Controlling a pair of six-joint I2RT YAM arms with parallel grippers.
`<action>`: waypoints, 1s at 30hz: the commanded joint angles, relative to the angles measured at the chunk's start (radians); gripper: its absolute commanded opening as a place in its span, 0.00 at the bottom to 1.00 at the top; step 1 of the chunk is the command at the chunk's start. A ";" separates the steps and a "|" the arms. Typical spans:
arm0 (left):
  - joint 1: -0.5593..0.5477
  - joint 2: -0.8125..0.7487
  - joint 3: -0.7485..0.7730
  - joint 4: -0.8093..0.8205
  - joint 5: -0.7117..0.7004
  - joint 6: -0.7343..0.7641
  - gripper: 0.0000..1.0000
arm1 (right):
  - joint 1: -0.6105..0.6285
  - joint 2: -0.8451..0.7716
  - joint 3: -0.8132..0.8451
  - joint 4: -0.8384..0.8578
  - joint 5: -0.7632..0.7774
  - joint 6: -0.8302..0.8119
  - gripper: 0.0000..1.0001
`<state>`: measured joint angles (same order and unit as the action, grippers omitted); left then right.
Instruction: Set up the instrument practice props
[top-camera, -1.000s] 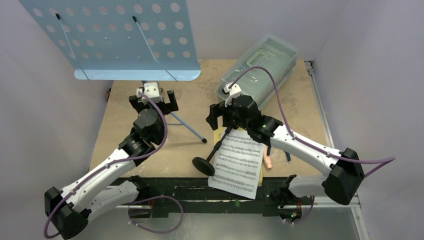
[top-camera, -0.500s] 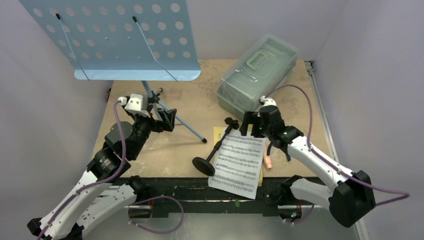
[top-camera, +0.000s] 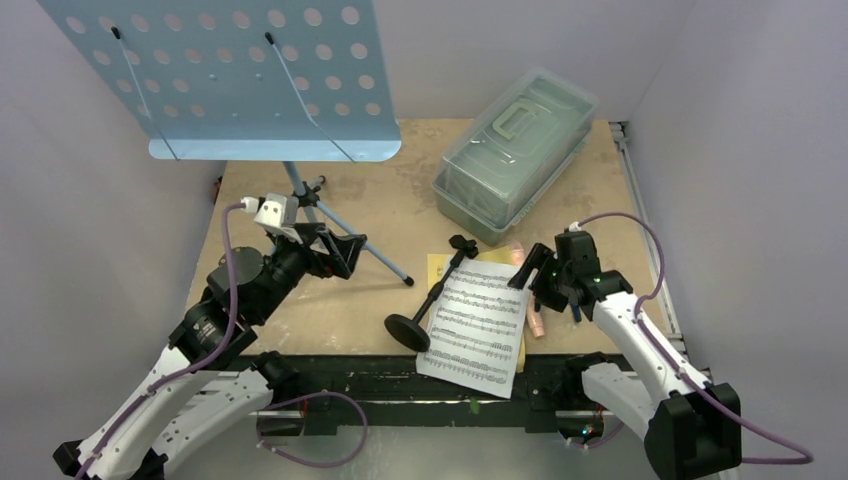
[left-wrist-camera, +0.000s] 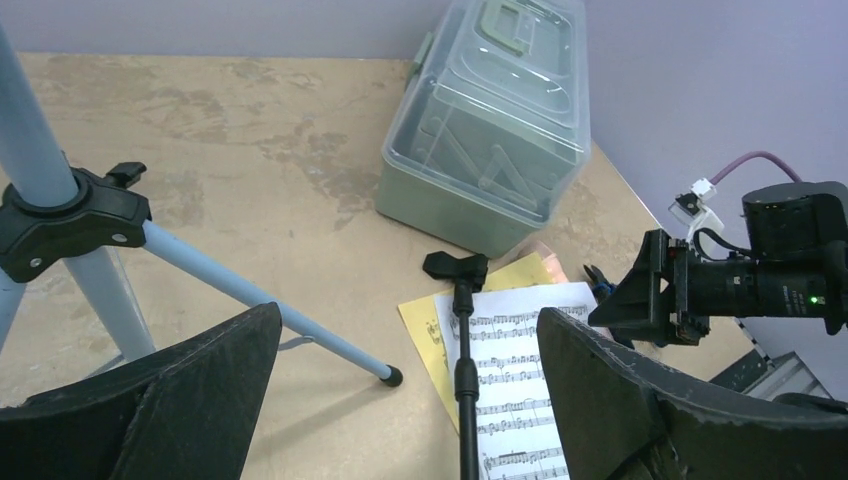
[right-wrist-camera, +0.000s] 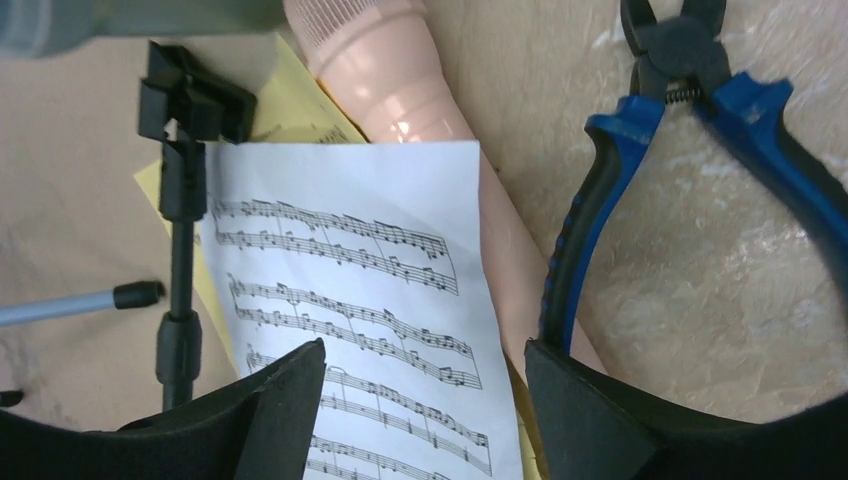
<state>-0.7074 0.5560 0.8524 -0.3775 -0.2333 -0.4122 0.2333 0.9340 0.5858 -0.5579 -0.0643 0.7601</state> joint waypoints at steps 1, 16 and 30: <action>0.002 0.015 0.020 0.001 0.062 -0.019 1.00 | -0.003 0.010 -0.039 -0.068 -0.076 -0.009 0.76; 0.001 0.039 0.035 0.009 0.082 -0.040 1.00 | -0.003 0.042 -0.066 -0.039 -0.060 -0.073 0.81; 0.002 0.054 0.041 0.016 0.102 -0.051 1.00 | -0.002 -0.041 -0.011 0.166 -0.104 -0.096 0.75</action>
<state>-0.7074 0.6121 0.8528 -0.3832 -0.1501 -0.4538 0.2317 0.9085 0.5457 -0.5007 -0.1051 0.6930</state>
